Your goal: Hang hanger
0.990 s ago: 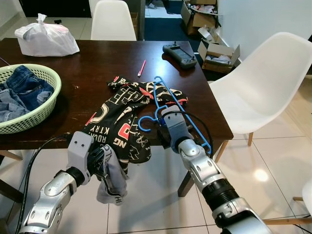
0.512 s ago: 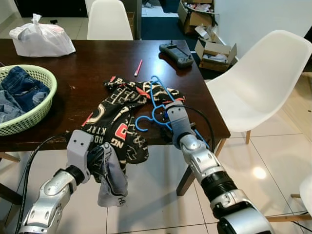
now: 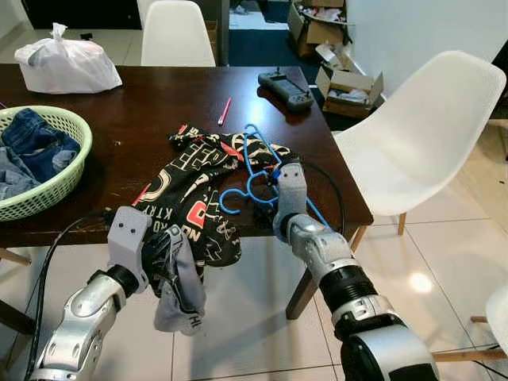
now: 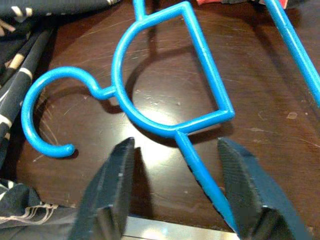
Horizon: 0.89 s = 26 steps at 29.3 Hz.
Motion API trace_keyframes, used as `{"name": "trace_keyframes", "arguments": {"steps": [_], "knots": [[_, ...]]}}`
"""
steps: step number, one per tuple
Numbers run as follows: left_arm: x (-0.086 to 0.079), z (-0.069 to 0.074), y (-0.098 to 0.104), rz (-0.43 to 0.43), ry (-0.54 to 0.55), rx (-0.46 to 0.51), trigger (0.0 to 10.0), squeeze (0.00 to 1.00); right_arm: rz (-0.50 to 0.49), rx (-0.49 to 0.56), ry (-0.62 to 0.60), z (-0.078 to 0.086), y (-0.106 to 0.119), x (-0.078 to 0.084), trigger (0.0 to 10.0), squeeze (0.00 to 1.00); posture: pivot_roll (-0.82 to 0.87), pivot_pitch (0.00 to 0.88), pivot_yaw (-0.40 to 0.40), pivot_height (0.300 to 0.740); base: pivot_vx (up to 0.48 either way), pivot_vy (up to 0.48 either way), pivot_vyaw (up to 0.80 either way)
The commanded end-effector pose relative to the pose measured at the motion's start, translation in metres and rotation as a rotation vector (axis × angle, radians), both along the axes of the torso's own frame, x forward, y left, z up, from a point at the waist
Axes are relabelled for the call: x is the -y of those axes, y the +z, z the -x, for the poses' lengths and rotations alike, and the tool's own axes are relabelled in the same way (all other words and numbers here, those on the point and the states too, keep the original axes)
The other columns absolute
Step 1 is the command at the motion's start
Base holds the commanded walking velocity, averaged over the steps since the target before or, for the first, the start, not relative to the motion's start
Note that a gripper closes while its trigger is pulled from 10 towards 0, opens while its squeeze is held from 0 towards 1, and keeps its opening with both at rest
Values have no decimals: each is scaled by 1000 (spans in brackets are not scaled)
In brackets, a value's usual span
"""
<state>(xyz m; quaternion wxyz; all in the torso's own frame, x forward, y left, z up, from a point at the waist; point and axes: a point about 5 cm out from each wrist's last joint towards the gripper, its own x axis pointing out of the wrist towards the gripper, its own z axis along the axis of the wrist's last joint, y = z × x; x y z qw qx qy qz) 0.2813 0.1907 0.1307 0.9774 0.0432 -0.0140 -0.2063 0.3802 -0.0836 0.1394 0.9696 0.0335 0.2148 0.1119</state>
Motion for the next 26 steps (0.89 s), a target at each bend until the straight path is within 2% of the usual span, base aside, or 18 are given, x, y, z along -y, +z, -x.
{"name": "trace_keyframes", "arguments": {"steps": [1,8,12,14,20,22,23,24,26], "knots": [[0,2,1,10,9,2,10000,0,-26,-94,-9,6,-20,1,0,0,63,202,-73,740,0,0,0],[0,4,6,10,13,19,10000,0,-18,-82,3,4,-17,1,0,0,68,209,-83,740,0,0,0],[1,6,12,15,18,37,10000,0,71,-17,42,2,-10,2,0,0,67,212,-89,740,0,0,0],[1,6,12,17,18,39,10000,0,84,-7,48,2,-9,2,0,0,67,212,-89,740,0,0,0],[3,7,13,18,15,42,10000,0,71,33,62,0,-5,2,0,0,64,213,-88,740,0,0,0],[6,5,19,37,9,60,10000,0,-97,83,94,-3,10,1,0,0,61,200,-89,740,0,0,0],[6,5,19,37,9,60,10000,0,-97,83,94,-3,10,1,0,0,61,200,-89,740,0,0,0],[9,3,26,56,0,84,10000,0,-247,124,114,-5,24,7,0,0,63,194,-88,740,0,0,0],[9,3,26,56,0,84,10000,0,-247,124,114,-5,24,7,0,0,63,194,-88,740,0,0,0]]}}
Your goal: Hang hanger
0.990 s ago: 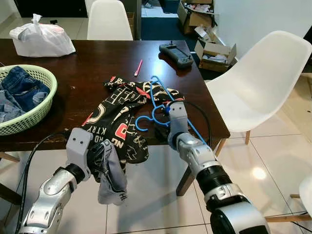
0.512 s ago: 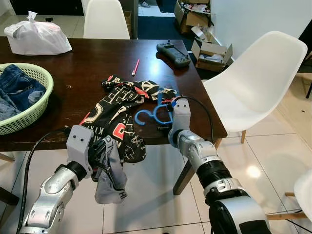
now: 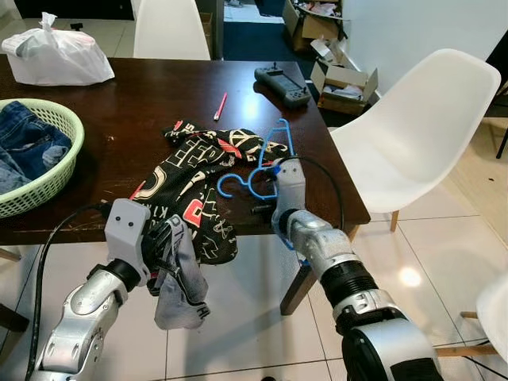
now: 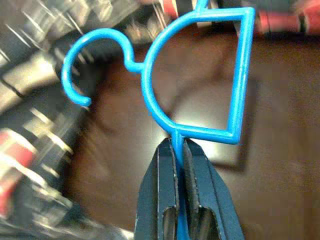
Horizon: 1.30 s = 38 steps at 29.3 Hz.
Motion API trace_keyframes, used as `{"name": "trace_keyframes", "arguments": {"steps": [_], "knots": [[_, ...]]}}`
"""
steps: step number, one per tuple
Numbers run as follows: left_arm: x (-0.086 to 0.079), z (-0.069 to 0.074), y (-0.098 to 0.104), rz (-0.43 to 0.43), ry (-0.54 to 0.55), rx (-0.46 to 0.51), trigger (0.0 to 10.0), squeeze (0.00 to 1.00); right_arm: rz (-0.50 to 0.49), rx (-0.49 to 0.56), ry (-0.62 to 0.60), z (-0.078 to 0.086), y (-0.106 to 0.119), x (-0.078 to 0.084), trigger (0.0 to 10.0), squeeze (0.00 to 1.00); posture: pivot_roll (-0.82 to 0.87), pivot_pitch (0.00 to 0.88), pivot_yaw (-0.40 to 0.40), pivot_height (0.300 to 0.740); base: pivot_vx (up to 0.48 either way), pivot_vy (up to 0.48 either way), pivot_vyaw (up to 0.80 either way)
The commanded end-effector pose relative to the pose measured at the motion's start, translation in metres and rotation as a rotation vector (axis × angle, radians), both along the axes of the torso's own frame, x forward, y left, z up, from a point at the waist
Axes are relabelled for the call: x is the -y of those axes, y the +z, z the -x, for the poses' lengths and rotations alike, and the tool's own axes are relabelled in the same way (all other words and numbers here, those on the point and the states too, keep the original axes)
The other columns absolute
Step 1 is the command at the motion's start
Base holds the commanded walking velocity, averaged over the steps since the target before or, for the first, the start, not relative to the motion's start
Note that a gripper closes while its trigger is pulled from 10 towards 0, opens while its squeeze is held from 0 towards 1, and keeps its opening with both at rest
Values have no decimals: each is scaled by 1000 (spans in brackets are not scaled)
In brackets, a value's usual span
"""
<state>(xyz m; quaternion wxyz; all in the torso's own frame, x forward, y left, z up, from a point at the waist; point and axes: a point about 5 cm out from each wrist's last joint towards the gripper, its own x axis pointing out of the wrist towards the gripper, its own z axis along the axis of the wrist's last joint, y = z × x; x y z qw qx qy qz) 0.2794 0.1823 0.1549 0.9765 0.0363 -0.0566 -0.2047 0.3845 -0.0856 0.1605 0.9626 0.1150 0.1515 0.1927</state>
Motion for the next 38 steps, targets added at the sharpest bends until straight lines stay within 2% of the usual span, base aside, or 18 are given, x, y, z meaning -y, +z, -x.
{"name": "trace_keyframes", "arguments": {"steps": [1,3,4,6,8,11,14,15,16,17,18,20,25,27,29,31,35,38], "knots": [[1,1,2,25,1,4,10000,0,-40,14,-4,0,3,5,0,0,63,194,-88,740,0,0,0],[1,0,5,29,-3,12,10000,0,-84,25,-1,-1,8,8,0,0,63,194,-88,740,0,0,0],[3,-1,11,38,-8,30,10000,0,-168,48,4,-2,16,17,0,0,62,186,-85,740,0,0,0],[4,-2,17,48,-16,48,10000,0,-245,73,21,-2,25,28,0,0,61,182,-82,740,0,0,0],[4,-2,17,48,-16,48,10000,0,-245,73,21,-2,25,28,0,0,61,182,-82,740,0,0,0],[7,-4,31,81,-39,88,10000,0,-371,128,129,6,37,42,0,0,65,175,-79,740,0,0,0],[7,-4,31,81,-39,88,10000,0,-371,128,129,6,37,42,0,0,65,175,-79,740,0,0,0],[9,-3,43,133,-77,119,10000,0,-477,204,236,18,49,52,0,0,66,169,-77,740,0,0,0],[9,-3,43,133,-77,119,10000,0,-477,204,236,18,49,52,0,0,66,169,-77,740,0,0,0],[8,-1,59,206,-124,159,10000,0,-581,318,364,36,65,68,0,0,63,167,-71,740,0,0,0],[8,-1,59,206,-124,159,10000,0,-581,318,364,36,65,68,0,0,63,167,-71,740,0,0,0],[6,2,78,284,-182,209,10000,0,-681,466,538,65,84,86,0,0,61,166,-66,740,0,0,0],[4,1,85,311,-184,225,10000,0,-761,502,666,84,90,87,0,0,60,165,-60,740,0,0,0],[4,1,85,311,-184,225,10000,0,-761,502,666,84,90,87,0,0,60,165,-60,740,0,0,0],[3,1,89,349,-192,234,10000,0,-814,450,807,100,86,77,0,0,59,164,-61,740,0,0,0],[3,1,89,349,-192,234,10000,0,-814,450,807,100,86,77,0,0,59,164,-61,740,0,0,0],[-1,6,100,450,-254,256,10000,0,-870,349,954,120,77,65,0,0,60,166,-62,740,0,0,0],[-2,7,102,478,-264,259,10000,0,-887,336,988,125,77,62,0,0,60,166,-62,740,0,0,0]]}}
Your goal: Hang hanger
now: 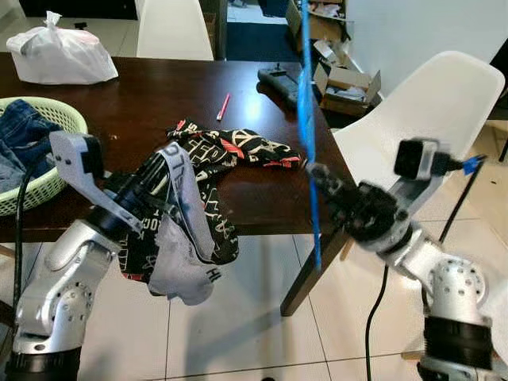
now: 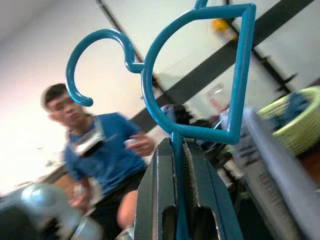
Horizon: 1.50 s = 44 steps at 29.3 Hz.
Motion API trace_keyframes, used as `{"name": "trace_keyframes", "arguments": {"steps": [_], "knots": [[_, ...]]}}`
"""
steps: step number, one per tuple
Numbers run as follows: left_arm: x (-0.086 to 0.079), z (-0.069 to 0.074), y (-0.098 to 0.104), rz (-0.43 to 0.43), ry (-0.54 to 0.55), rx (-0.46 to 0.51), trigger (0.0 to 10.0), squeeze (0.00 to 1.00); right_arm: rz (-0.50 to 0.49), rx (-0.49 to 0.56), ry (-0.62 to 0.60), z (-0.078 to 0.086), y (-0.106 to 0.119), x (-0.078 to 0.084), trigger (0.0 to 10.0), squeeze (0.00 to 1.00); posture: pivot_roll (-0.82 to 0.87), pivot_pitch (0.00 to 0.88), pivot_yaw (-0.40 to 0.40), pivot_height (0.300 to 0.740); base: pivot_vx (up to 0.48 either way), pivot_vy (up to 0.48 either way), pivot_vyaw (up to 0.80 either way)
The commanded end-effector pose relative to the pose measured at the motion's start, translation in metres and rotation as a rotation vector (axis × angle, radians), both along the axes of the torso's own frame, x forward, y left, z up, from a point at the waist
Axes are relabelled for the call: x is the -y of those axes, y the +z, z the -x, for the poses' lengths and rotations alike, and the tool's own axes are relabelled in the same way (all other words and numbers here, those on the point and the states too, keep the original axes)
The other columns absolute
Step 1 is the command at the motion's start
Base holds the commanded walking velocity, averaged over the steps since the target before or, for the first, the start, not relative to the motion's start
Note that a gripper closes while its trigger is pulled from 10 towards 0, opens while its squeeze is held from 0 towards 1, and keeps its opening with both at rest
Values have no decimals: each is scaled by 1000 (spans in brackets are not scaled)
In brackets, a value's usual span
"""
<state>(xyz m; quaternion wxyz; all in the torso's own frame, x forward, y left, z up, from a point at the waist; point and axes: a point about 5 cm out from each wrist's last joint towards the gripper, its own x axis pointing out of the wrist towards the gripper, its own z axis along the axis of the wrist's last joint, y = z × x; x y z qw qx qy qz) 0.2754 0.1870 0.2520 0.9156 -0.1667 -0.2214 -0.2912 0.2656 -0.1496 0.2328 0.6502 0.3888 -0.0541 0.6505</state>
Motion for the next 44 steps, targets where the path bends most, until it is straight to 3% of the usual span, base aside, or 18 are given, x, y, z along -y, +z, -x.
{"name": "trace_keyframes", "arguments": {"steps": [1,4,13,15,16,26,30,34,43,44], "knots": [[2,3,5,20,-30,21,10000,0,-11,27,40,6,5,-2,0,0,60,166,-62,740,0,0,0],[0,4,9,81,-58,28,10000,0,-32,30,124,18,6,-10,0,0,59,168,-58,740,0,0,0],[-1,7,14,136,-112,43,10000,0,-32,26,188,28,6,-18,0,0,58,167,-59,740,0,0,0],[0,10,14,151,-147,46,10000,0,-12,25,181,28,4,-22,0,0,57,167,-59,740,0,0,0],[8,14,12,155,-209,44,10000,0,76,26,151,26,-1,-35,0,0,58,167,-59,740,0,0,0],[12,17,13,183,-258,42,10000,0,157,59,160,30,-2,-38,0,0,55,167,-59,740,0,0,0],[11,23,21,136,-323,70,10000,0,211,70,142,31,-3,-28,0,0,54,167,-55,740,0,0,0],[1,34,38,-5,-404,117,10000,0,284,62,52,27,-7,2,0,0,60,169,-46,740,0,0,0],[-9,34,49,-79,-407,138,10000,0,358,40,64,36,-17,10,0,0,64,170,-39,740,0,0,0],[-16,31,56,-112,-396,151,10000,0,381,13,51,40,-23,18,0,0,65,168,-25,740,0,0,0]]}}
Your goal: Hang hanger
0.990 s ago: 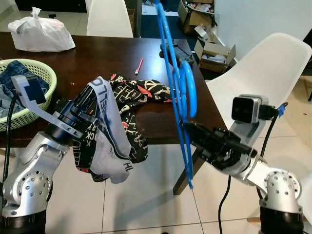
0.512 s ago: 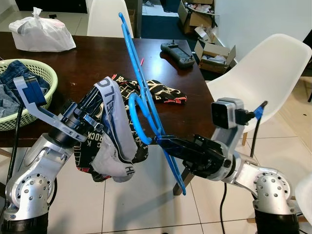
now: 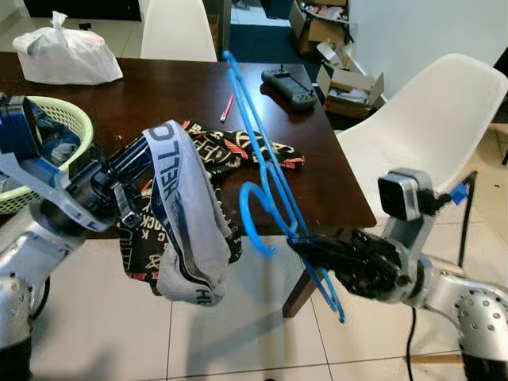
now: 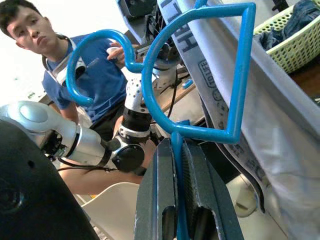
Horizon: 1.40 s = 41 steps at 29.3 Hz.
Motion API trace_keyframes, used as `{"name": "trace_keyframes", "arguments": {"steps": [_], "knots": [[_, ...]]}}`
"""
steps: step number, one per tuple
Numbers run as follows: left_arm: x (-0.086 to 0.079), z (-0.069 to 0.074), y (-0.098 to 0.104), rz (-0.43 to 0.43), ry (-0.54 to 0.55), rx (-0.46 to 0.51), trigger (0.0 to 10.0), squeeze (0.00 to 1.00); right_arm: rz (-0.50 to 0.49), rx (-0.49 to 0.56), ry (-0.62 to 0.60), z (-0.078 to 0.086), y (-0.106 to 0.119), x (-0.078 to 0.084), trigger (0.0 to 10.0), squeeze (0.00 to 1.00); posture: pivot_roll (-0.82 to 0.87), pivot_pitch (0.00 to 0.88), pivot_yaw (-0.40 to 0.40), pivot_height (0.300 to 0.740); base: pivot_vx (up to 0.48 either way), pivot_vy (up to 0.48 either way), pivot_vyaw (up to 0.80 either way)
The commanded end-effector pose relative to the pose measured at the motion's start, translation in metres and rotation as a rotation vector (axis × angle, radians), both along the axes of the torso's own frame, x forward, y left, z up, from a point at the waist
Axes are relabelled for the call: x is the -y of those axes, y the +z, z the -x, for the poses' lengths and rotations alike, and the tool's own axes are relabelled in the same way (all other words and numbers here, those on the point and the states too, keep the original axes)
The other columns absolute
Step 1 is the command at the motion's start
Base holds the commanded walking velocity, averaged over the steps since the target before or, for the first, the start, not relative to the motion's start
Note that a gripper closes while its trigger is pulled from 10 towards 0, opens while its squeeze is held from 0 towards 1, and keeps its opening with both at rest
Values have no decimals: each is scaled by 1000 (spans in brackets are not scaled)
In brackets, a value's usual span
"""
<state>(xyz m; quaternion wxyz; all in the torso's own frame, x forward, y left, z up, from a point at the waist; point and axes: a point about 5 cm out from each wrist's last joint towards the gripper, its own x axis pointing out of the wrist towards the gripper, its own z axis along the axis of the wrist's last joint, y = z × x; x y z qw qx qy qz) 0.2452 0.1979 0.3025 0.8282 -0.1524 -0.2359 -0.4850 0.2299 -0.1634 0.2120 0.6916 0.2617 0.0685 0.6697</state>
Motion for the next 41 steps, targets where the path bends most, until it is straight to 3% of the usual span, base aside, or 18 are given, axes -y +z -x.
{"name": "trace_keyframes", "arguments": {"steps": [1,5,9,12,17,20,23,27,31,37,41], "knots": [[-12,-2,15,-41,14,38,10000,0,6,-23,-13,12,-4,12,0,0,65,167,-7,740,0,0,0],[-19,-4,26,-39,21,58,10000,0,-23,-42,-2,23,-4,18,0,0,62,167,1,740,0,0,0],[-27,-7,35,-42,38,73,10000,0,-36,-70,63,38,-6,13,0,0,66,172,9,740,0,0,0],[-27,-7,35,-42,38,73,10000,0,-36,-70,63,38,-6,13,0,0,66,172,9,740,0,0,0],[-53,-24,50,-36,168,64,10000,0,-70,-90,166,62,-4,8,0,0,72,185,28,740,0,0,0],[-53,-24,50,-36,168,64,10000,0,-70,-90,166,62,-4,8,0,0,72,185,28,740,0,0,0],[-72,-48,52,55,299,3,10000,0,-55,-131,242,83,-10,-1,0,0,67,191,38,740,0,0,0],[-75,-59,51,103,318,-38,10000,0,-40,-135,246,88,-12,-6,0,0,68,192,39,740,0,0,0],[-58,-78,47,148,275,-81,10000,0,15,-85,151,73,-15,-22,0,0,73,193,46,740,0,0,0],[-42,-85,48,160,206,-86,10000,0,46,-56,117,64,-15,-30,0,0,73,192,47,740,0,0,0],[-2,-89,47,153,-1,-71,10000,0,48,-29,121,52,-12,-46,0,0,74,193,47,740,0,0,0]]}}
